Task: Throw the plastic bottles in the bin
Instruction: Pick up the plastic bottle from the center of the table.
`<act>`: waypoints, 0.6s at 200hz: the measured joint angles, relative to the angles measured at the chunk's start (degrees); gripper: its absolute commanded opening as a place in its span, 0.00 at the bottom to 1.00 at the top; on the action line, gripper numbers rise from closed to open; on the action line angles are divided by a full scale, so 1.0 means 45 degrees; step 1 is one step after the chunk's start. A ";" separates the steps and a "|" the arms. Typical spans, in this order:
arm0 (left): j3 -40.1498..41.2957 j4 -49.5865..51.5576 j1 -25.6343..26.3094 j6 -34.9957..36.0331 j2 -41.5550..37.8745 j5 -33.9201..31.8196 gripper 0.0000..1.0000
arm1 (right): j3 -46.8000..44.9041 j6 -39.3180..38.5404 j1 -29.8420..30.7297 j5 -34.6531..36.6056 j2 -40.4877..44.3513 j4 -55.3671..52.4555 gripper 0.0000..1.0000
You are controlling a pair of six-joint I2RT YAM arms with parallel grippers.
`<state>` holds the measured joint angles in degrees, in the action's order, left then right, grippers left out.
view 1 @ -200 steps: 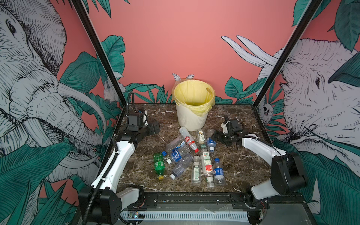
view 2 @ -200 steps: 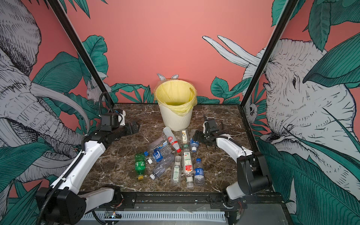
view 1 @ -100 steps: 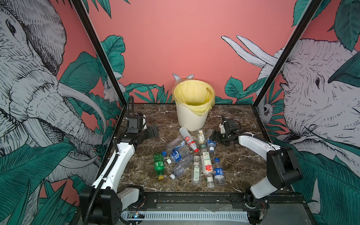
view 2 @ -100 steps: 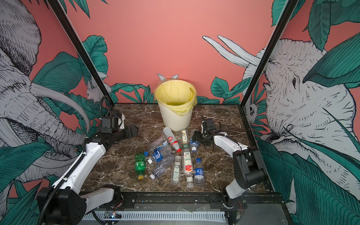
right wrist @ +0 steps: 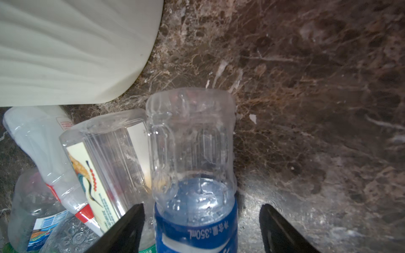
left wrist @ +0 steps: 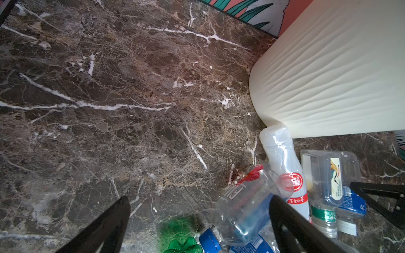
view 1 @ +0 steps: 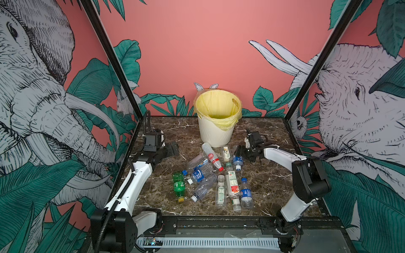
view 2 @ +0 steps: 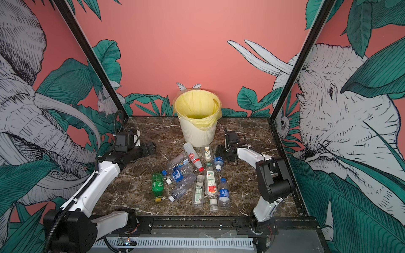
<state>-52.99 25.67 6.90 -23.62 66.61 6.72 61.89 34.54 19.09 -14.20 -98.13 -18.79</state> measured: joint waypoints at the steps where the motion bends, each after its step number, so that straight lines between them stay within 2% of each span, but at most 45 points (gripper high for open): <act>1: 0.0000 -0.0010 -0.0005 -0.0005 0.0005 0.0000 0.99 | 0.0005 0.0000 0.0000 0.0000 -0.0010 0.0015 0.81; 120: 0.0000 -0.0257 -0.0209 -0.0180 0.0345 0.0063 0.99 | 0.0049 0.0505 0.0005 -0.0194 -0.0826 0.0767 0.67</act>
<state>-52.99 24.51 5.96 -24.43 68.16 7.01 62.11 36.82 19.11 -15.07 -101.84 -15.33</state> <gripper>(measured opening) 0.994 0.691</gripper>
